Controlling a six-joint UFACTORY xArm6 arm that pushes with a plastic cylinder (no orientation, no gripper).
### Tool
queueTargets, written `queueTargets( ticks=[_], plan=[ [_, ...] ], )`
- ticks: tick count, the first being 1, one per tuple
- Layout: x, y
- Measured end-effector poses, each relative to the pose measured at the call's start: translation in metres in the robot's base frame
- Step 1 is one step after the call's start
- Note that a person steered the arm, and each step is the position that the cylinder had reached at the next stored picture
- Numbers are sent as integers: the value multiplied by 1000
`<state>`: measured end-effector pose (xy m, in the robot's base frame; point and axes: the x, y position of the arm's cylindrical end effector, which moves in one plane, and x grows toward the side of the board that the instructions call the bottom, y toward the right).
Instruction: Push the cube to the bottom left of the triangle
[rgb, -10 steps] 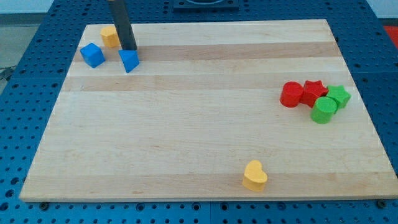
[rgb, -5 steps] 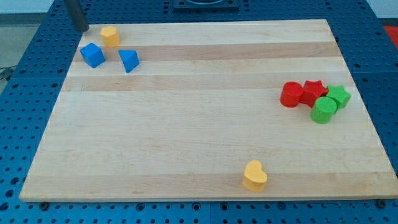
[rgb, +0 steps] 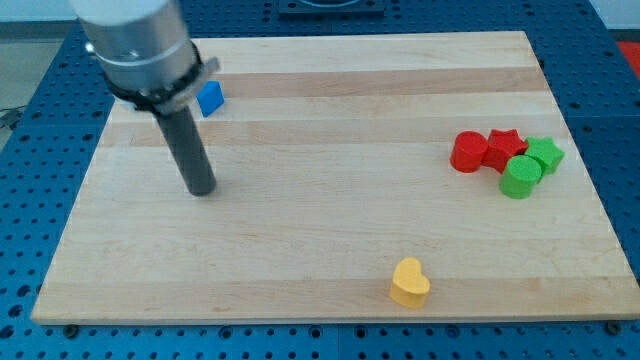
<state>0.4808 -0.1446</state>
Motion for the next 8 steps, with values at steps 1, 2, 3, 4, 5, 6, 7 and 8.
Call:
queueTargets(
  ticks=[1, 2, 3, 4, 5, 6, 7, 8],
  plan=[
    [0, -8],
    [-17, -68],
    [-77, -138],
    [-134, -160],
    [-179, -159],
    [-186, -159],
    [-180, -115],
    [-125, 3]
  ],
)
